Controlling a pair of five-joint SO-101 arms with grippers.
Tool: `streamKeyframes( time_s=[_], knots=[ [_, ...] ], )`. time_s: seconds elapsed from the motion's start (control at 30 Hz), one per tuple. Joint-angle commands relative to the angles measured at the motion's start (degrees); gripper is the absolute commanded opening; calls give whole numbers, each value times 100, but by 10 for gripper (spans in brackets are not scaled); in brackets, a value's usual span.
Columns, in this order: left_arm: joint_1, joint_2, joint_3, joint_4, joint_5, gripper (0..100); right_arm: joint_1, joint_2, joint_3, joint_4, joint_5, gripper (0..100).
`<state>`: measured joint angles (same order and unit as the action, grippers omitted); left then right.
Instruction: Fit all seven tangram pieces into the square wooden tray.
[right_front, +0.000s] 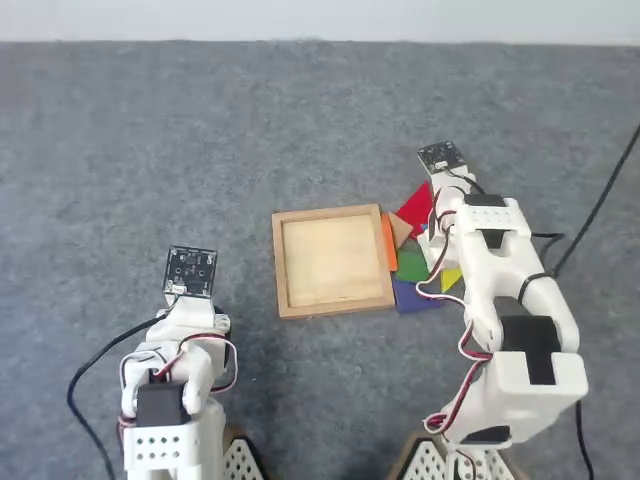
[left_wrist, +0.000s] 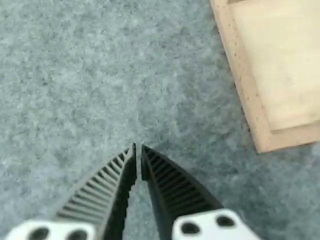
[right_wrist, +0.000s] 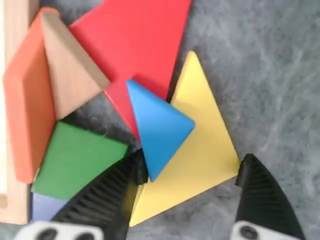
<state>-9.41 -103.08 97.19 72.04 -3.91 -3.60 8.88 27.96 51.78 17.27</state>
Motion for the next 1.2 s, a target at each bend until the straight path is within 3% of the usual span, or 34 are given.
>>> streamKeyframes(
  time_s=[0.0, 0.6, 0.8, 1.17],
  knots=[
    [9, -97, -66, 18, 0, 21, 136, -40, -35, 224, 9, 281],
    [9, -97, -66, 18, 0, 21, 303, -13, -44, 523, 53, 280],
    [9, -97, -66, 18, 0, 21, 303, 4, -35, 541, 26, 168],
    [9, -97, -66, 18, 0, 21, 356, -31, -9, 541, 0, 158]
  ],
)
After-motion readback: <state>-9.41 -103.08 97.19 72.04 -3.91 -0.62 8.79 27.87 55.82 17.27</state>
